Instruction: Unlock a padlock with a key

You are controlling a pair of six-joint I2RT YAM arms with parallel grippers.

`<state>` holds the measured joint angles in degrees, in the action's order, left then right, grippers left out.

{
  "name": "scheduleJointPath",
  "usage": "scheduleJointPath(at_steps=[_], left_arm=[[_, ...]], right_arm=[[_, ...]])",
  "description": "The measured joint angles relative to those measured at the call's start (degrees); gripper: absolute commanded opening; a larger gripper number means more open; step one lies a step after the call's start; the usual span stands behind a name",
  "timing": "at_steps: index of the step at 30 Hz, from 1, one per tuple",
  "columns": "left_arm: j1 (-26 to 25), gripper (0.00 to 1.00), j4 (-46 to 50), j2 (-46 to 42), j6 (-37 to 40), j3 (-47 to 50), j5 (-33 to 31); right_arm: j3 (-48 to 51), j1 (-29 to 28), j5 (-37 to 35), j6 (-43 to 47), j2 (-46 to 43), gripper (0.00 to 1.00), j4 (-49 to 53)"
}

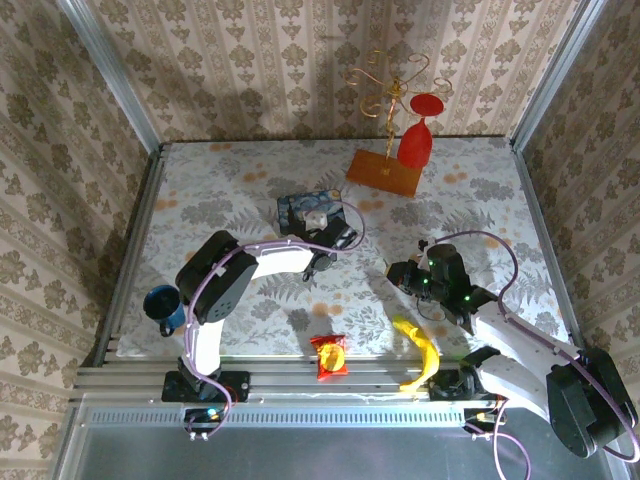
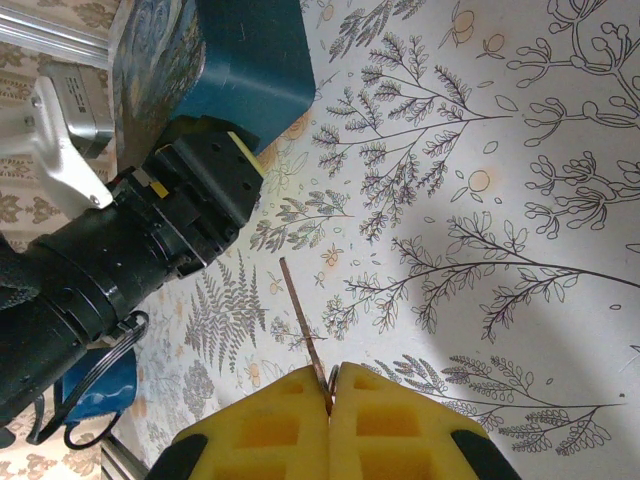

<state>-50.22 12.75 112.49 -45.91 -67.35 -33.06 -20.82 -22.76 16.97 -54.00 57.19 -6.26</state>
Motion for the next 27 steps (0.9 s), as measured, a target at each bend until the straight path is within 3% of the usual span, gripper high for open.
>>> scheduleJointPath(at_steps=[15, 27], left_arm=[[0.2, 0.51, -8.3, 0.1, 3.7, 2.9, 0.3], [1.0, 0.49, -9.7, 0.1, 3.7, 2.9, 1.4]], right_arm=[[0.0, 0.0, 0.0, 0.0, 0.0, 0.00, 0.0], [0.0, 0.0, 0.2, 0.0, 0.0, 0.00, -0.4]])
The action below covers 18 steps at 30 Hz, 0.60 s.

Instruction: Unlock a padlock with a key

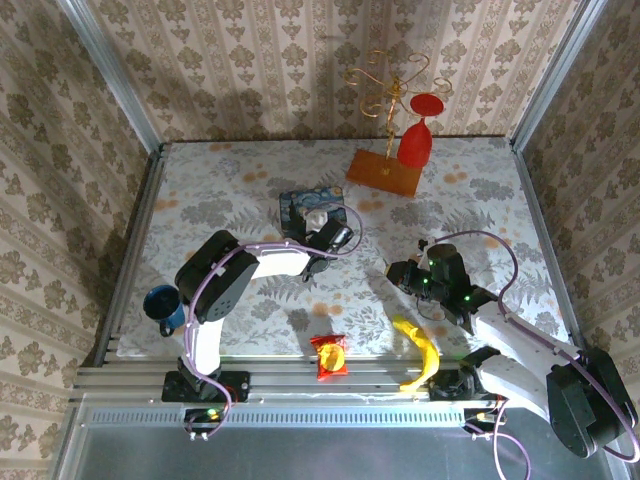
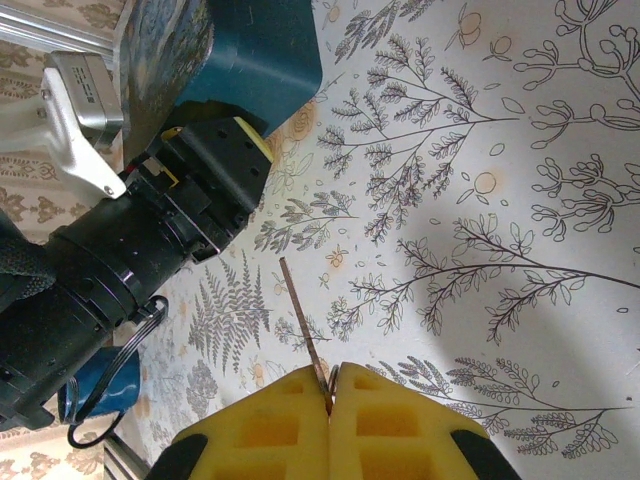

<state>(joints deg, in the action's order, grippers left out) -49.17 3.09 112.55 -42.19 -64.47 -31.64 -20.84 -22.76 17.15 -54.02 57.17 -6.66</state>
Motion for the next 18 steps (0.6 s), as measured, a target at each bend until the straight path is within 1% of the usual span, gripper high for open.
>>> scheduleJointPath(at_steps=[2, 3, 4, 8, 10, 13, 18], left_arm=[[0.2, 0.53, 0.0, 0.0, 0.0, 0.0, 0.3], [0.4, 0.56, 0.0, 0.0, -0.1, 0.0, 0.4], [0.4, 0.64, -0.1, 0.0, -0.2, 0.2, 0.3], [0.4, 0.78, -1.6, 0.0, -0.2, 2.3, 0.2], [0.4, 0.88, -2.2, -0.2, -0.2, 2.8, -0.6], [0.4, 0.99, -2.3, -0.3, 0.3, 3.0, -1.2], [0.5, 1.00, -2.5, -0.3, 1.4, 3.0, -1.6]], right_arm=[[0.0, 0.0, 0.0, 0.0, 0.0, 0.00, 0.0], [0.0, 0.0, 0.0, 0.0, 0.0, 0.00, 0.0], [0.0, 0.0, 0.0, 0.0, 0.0, 0.00, 0.0], [0.0, 0.0, 0.0, 0.0, 0.0, 0.00, 0.0], [0.0, 0.0, 0.0, 0.0, 0.0, 0.00, -0.1], [0.0, 0.0, 0.0, 0.0, -0.1, 0.00, -0.3], [0.0, 0.0, 0.0, -0.2, -0.2, 0.00, -0.7]])
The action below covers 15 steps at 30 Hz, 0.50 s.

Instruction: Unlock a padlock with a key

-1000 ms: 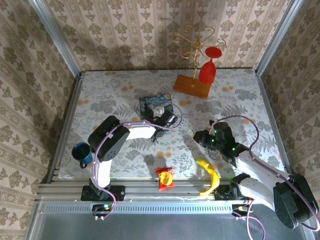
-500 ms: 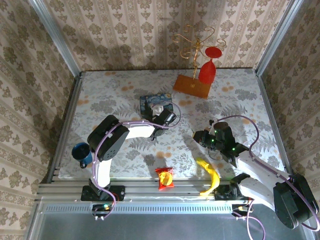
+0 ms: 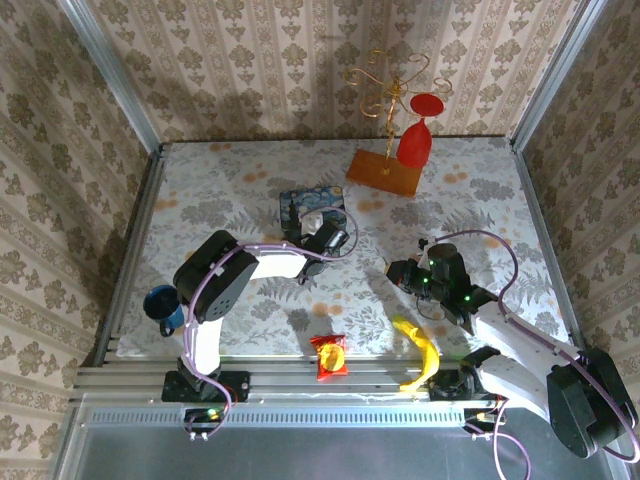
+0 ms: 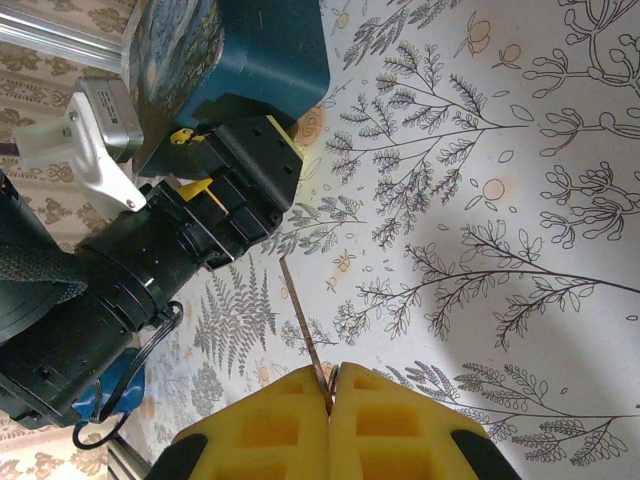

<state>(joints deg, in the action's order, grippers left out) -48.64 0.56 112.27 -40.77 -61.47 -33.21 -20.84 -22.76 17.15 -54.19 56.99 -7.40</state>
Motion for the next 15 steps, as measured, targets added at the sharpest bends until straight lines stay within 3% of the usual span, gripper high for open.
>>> scheduleJointPath(at_steps=[6, 15], left_arm=[[0.0, 1.00, 0.3, 0.0, 0.5, -0.8, 1.0], [0.0, 0.76, 0.2, 0.0, 1.4, -1.9, 2.0]], right_arm=[[0.0, 0.0, 0.0, 0.0, -1.4, 0.00, -0.1], [0.0, 0.0, 0.0, 0.0, -2.6, 0.00, -0.1]])
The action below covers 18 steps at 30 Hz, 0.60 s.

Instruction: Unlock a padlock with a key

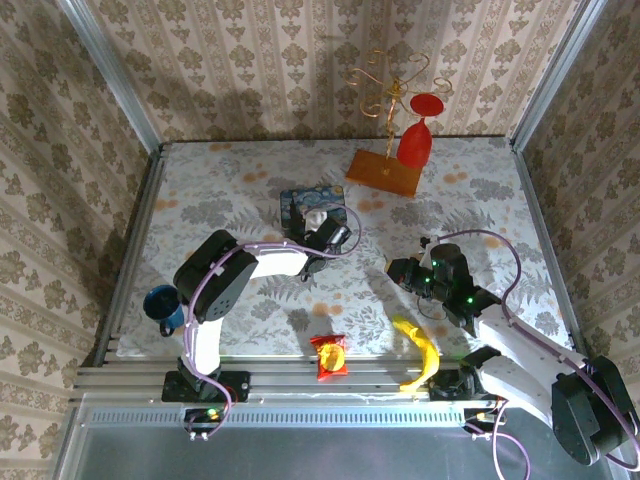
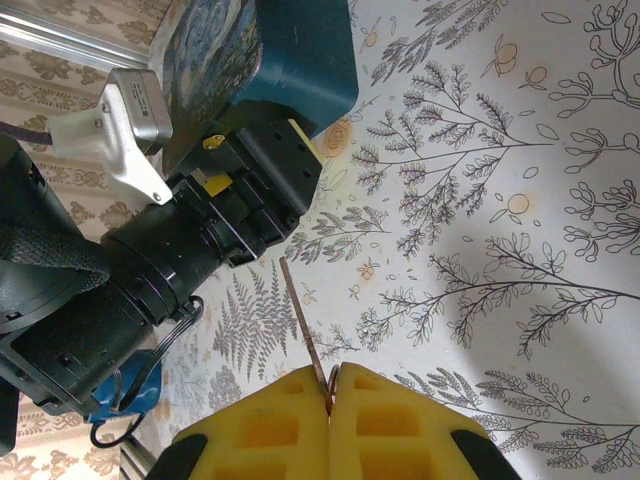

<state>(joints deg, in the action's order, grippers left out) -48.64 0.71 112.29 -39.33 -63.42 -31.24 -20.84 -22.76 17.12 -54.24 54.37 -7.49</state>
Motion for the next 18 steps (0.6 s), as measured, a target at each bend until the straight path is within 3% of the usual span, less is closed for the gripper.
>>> scheduleJointPath(at_steps=[13, 18], left_arm=[[0.0, 0.56, 0.0, 2.3, 0.4, -2.7, 0.0], [0.0, 0.39, 0.1, 2.4, 0.6, -2.9, -0.1]], right_arm=[[0.0, 0.0, 0.0, 0.0, -0.4, 0.00, 0.0], [0.0, 0.0, 0.0, 0.0, -0.4, 0.00, 0.0]])
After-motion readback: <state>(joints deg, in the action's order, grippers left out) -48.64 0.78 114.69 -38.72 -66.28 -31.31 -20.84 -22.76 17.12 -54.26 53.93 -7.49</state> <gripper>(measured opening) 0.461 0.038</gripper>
